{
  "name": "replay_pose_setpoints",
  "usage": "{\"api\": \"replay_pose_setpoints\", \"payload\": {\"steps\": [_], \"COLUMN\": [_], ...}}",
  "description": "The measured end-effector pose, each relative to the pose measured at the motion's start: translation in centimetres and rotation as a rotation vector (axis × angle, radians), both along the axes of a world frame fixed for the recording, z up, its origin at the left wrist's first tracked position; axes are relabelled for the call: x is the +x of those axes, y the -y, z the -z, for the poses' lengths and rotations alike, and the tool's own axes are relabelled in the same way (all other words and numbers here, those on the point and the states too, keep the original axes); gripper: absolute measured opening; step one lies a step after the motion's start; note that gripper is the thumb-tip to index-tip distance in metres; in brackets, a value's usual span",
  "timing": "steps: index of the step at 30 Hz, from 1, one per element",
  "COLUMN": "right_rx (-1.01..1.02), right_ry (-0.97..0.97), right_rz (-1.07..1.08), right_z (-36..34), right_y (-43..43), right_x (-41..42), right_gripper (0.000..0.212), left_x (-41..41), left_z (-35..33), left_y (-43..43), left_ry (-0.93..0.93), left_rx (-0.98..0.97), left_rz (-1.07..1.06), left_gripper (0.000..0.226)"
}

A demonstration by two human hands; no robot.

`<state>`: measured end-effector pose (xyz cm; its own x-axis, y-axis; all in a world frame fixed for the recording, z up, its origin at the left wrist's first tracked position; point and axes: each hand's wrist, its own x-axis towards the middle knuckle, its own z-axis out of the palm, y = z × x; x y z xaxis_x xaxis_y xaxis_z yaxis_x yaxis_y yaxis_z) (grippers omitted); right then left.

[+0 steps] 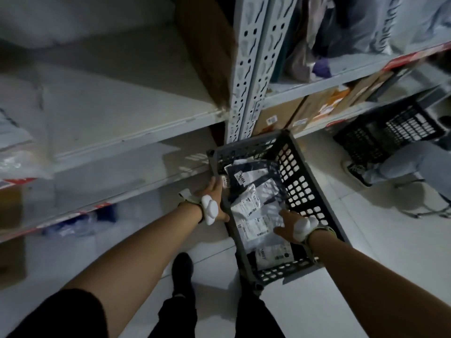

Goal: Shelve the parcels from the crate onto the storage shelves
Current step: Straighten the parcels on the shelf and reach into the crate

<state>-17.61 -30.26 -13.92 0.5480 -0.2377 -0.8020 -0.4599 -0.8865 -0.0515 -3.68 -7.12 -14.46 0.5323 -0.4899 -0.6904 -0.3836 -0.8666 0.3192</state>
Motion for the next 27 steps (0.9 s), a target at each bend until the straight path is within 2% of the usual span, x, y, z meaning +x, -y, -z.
{"api": "replay_pose_setpoints", "payload": {"steps": [3, 6, 8, 11, 13, 16, 20, 22, 24, 25, 27], "right_rx": [0.004, 0.043, 0.078, 0.112, 0.129, 0.124, 0.174, 0.187, 0.262, 0.283, 0.306], "right_ry": [0.043, 0.040, 0.031, 0.021, 0.007, -0.001, 0.122, 0.129, 0.093, 0.074, 0.003], "right_rz": [0.044, 0.041, 0.026, 0.012, -0.013, -0.007, 0.056, 0.026, 0.100, 0.124, 0.028], "right_z": [4.6, 8.4, 10.4, 13.4, 14.8, 16.8, 19.0, 19.9, 20.7, 20.9, 21.2], "right_y": [2.8, 4.3, 4.4, 4.5, 4.3, 3.3, 1.5, 1.0, 0.9, 0.9, 1.3], "right_x": [2.1, 3.6, 4.3, 5.9, 7.3, 9.2, 11.2, 11.8, 12.1, 12.3, 12.1], "right_gripper": [0.061, 0.063, 0.065, 0.074, 0.091, 0.104, 0.106, 0.108, 0.110, 0.108, 0.097], "left_x": [2.1, 2.3, 1.8, 0.7, 0.0, -0.1, 0.2, 0.2, 0.1, 0.1, 0.1], "left_z": [2.5, 5.0, 6.5, 8.5, 9.3, 10.3, 10.7, 10.9, 10.8, 10.9, 10.9], "left_y": [1.5, 2.5, 2.7, 2.5, 2.0, 1.4, 1.3, 1.3, 1.3, 1.3, 1.3], "left_ry": [0.086, 0.143, 0.147, 0.183, 0.220, 0.195, 0.156, 0.161, 0.145, 0.140, 0.110], "left_rx": [0.069, 0.164, 0.162, 0.111, 0.070, 0.048, 0.051, 0.051, 0.040, 0.028, -0.005], "left_rz": [-0.020, 0.059, 0.070, 0.032, -0.010, -0.055, -0.116, -0.127, -0.147, -0.152, -0.169], "left_gripper": [0.137, 0.139, 0.141, 0.146, 0.150, 0.151, 0.155, 0.156, 0.156, 0.155, 0.153]}}
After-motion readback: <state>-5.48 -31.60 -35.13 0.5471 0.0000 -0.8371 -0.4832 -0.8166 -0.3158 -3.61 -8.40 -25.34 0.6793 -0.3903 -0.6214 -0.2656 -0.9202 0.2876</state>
